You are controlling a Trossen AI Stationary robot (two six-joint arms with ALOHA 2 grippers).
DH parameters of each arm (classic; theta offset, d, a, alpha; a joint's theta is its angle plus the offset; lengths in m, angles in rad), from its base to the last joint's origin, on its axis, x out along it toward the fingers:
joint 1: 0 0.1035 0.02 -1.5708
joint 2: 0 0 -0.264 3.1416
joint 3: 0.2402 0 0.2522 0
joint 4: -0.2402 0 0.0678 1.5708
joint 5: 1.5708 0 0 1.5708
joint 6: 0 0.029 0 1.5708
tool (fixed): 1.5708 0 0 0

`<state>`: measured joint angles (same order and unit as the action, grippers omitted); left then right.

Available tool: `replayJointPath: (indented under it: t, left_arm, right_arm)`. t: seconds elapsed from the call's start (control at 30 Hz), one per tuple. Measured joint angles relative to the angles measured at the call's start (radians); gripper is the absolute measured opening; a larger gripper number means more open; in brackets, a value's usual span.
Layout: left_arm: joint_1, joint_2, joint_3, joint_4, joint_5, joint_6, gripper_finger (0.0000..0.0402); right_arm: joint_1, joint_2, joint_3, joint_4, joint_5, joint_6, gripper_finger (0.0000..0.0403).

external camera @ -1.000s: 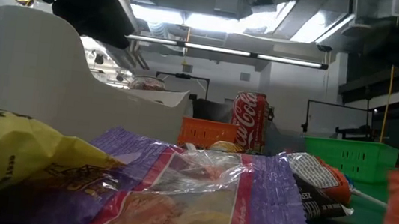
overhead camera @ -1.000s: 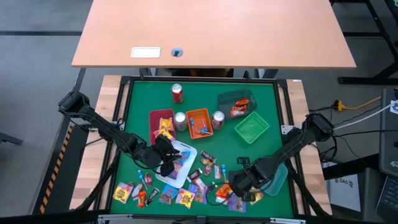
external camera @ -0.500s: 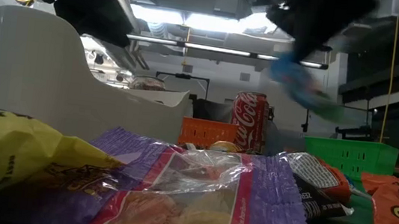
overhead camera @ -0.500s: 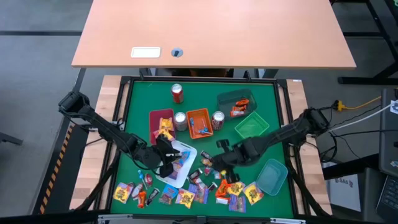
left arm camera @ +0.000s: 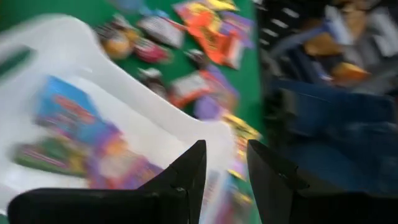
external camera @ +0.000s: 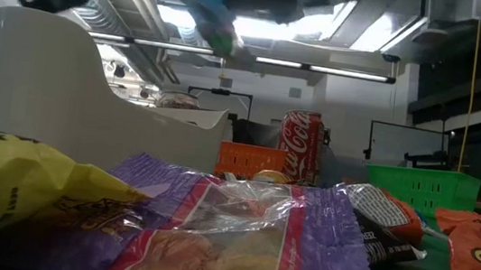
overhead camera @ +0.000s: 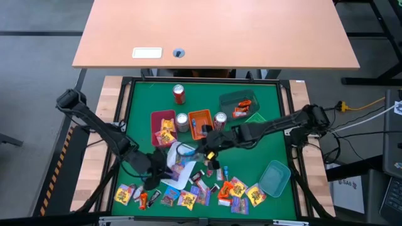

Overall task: Sort candy
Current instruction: Put the blue gummy into the white bin

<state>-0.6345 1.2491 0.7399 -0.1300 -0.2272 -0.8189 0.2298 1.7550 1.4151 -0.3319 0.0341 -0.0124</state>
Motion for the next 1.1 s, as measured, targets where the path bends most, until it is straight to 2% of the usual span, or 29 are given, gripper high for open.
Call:
replayJointPath:
  t: [0.27,0.53,0.77,1.0,1.1]
  left_arm:
    - [-0.098,-0.024,0.000,-0.078,0.142,-0.249,0.0105]
    - [-0.185,-0.025,0.000,-0.223,0.146,-0.538,0.0105]
    - [-0.207,-0.025,0.000,-0.303,0.139,-0.641,0.0105]
    - [-0.208,-0.025,0.000,-0.346,0.144,-0.649,0.0105]
    - [-0.212,-0.025,0.000,-0.378,0.166,-0.720,0.0105]
  right_arm:
    - [-0.008,0.000,0.000,0.081,0.000,0.000,0.0001]
    - [-0.008,0.000,0.000,0.209,0.000,0.000,0.0001]
    - [-0.007,0.017,0.000,0.228,-0.008,0.024,0.0001]
    - [-0.007,0.110,-0.001,0.278,-0.098,0.062,0.0001]
    - [-0.007,0.141,-0.001,0.284,-0.098,0.062,0.0001]
